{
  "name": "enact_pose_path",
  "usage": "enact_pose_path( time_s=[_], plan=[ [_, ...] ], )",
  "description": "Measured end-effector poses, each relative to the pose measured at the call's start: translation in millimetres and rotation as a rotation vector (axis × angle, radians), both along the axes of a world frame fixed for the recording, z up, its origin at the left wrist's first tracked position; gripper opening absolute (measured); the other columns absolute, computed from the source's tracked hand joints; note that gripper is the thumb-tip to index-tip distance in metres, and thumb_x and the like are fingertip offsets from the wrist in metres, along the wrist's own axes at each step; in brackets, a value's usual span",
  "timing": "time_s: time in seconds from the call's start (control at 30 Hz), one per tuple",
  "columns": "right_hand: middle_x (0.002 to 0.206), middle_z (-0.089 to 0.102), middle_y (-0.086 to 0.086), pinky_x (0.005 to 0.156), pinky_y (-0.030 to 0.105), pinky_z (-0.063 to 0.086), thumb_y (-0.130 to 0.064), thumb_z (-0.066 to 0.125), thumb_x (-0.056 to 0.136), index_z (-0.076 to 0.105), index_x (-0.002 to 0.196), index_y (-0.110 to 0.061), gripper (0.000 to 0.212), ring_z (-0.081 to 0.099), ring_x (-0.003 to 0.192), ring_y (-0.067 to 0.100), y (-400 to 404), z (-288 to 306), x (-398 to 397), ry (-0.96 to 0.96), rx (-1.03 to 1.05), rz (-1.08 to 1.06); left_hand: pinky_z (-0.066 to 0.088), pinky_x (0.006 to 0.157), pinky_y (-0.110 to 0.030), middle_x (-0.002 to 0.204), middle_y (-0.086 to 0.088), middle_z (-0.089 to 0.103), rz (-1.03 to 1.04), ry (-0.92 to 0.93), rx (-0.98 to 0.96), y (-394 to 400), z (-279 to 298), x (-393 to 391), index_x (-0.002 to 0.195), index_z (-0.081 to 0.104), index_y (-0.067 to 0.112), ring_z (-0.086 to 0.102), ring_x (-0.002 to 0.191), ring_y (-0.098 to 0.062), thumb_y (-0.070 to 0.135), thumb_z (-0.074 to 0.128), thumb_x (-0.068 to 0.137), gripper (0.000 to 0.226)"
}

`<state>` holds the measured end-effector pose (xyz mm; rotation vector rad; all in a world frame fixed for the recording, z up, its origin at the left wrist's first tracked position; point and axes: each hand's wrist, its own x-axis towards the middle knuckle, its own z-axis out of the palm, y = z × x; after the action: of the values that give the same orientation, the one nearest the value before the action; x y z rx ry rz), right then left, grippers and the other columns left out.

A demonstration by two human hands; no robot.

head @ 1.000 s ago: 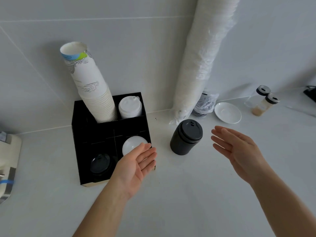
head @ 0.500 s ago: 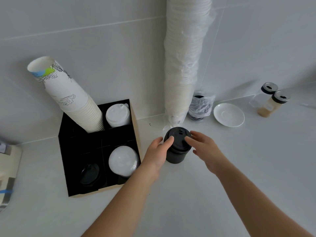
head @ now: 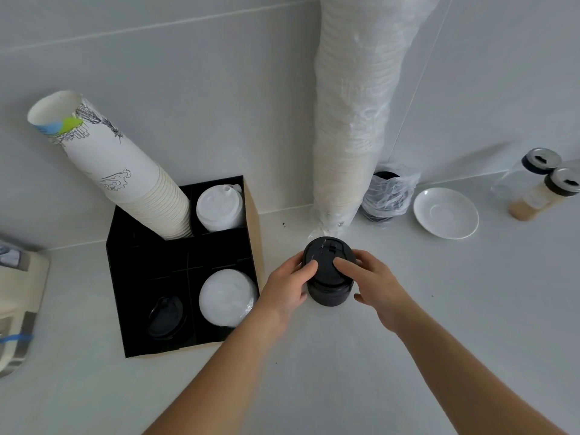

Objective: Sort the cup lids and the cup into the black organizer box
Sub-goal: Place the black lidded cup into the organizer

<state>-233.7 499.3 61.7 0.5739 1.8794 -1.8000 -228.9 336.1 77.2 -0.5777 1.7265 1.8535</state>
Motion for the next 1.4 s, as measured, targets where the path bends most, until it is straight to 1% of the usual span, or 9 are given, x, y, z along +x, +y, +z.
enact_pose_path(
  time_s=[0.07, 0.13, 0.3, 0.5, 0.73, 0.87, 0.97, 1.13, 1.4],
  plan=[
    [0.112, 0.068, -0.015, 0.071, 0.021, 0.044, -0.033, 0.067, 0.092, 0.062, 0.122, -0.029, 0.031, 0.061, 0.094, -0.004, -1, 0, -2, 0.01, 0.012, 0.022, 0.043, 0.1, -0.031, 0.118, 0.019, 0.067, -0.017, -0.021, -0.012, -2, -4, -2, 0.117, 0.063, 0.039, 0.059, 0.109, 0.003, 0.026, 0.054, 0.097, 0.026],
    [0.112, 0.07, -0.017, 0.071, 0.02, 0.043, -0.033, 0.065, 0.093, 0.063, 0.124, -0.035, 0.031, 0.062, 0.095, -0.003, -2, -1, -3, 0.031, 0.01, 0.045, 0.039, 0.102, -0.039, 0.122, 0.021, 0.065, -0.035, -0.031, -0.033, 0, -6, -3, 0.109, 0.063, 0.047, 0.055, 0.116, -0.001, 0.028, 0.052, 0.097, 0.025],
    [0.133, 0.061, -0.02, 0.097, 0.026, 0.042, -0.045, 0.066, 0.089, 0.041, 0.147, -0.046, 0.063, 0.054, 0.124, 0.006, -3, -9, -1, 0.077, 0.048, 0.044, 0.046, 0.083, -0.031, 0.076, 0.043, 0.065, -0.023, 0.016, -0.108, 10, -6, -6, 0.081, 0.062, 0.057, 0.058, 0.081, 0.019, 0.035, 0.043, 0.1, 0.035],
    [0.137, 0.057, -0.02, 0.109, 0.029, 0.039, -0.049, 0.061, 0.09, 0.033, 0.149, -0.053, 0.065, 0.052, 0.13, 0.006, 1, -16, -4, 0.113, 0.06, 0.065, 0.045, 0.084, -0.029, 0.084, 0.04, 0.068, -0.031, 0.092, -0.129, 16, -16, -9, 0.081, 0.066, 0.06, 0.059, 0.078, 0.025, 0.029, 0.044, 0.1, 0.042],
    [0.124, 0.061, -0.024, 0.1, 0.027, 0.044, -0.041, 0.058, 0.096, 0.041, 0.145, -0.048, 0.052, 0.058, 0.115, -0.003, 1, -13, -6, 0.116, 0.021, 0.055, 0.05, 0.072, -0.013, 0.093, 0.025, 0.075, -0.014, 0.027, 0.01, 14, -14, -15, 0.101, 0.067, 0.038, 0.067, 0.088, 0.011, 0.022, 0.046, 0.099, 0.026],
    [0.108, 0.067, -0.025, 0.071, 0.019, 0.044, -0.036, 0.059, 0.097, 0.059, 0.116, -0.047, 0.022, 0.063, 0.085, -0.016, 3, -10, -9, 0.086, -0.009, 0.06, 0.033, 0.11, -0.034, 0.113, 0.02, 0.069, 0.034, -0.089, 0.088, 14, -24, -7, 0.106, 0.066, 0.04, 0.059, 0.106, 0.002, 0.048, 0.049, 0.094, 0.022],
    [0.107, 0.069, -0.023, 0.078, 0.024, 0.048, -0.035, 0.061, 0.095, 0.062, 0.107, -0.048, 0.018, 0.064, 0.091, -0.012, 5, -12, -10, 0.082, -0.012, 0.041, 0.02, 0.119, -0.046, 0.13, 0.017, 0.06, 0.075, -0.171, 0.111, 18, -31, -6, 0.109, 0.062, 0.044, 0.049, 0.123, -0.004, 0.064, 0.045, 0.088, 0.034],
    [0.107, 0.07, -0.017, 0.089, 0.039, 0.054, -0.033, 0.06, 0.097, 0.065, 0.108, -0.041, 0.015, 0.063, 0.096, -0.001, 12, -11, -12, 0.028, -0.074, -0.017, 0.023, 0.119, -0.045, 0.147, 0.003, 0.051, 0.186, -0.303, 0.075, 19, -38, -12, 0.144, 0.046, 0.024, 0.041, 0.139, -0.016, 0.071, 0.042, 0.086, 0.074],
    [0.117, 0.07, -0.013, 0.095, 0.047, 0.053, -0.034, 0.058, 0.097, 0.066, 0.119, -0.034, 0.023, 0.062, 0.112, 0.006, 28, -21, -11, 0.004, -0.16, -0.029, 0.031, 0.115, -0.047, 0.142, -0.003, 0.055, 0.22, -0.351, -0.007, 26, -37, -18, 0.142, 0.047, 0.013, 0.047, 0.134, -0.021, 0.064, 0.041, 0.091, 0.073]
  ],
)
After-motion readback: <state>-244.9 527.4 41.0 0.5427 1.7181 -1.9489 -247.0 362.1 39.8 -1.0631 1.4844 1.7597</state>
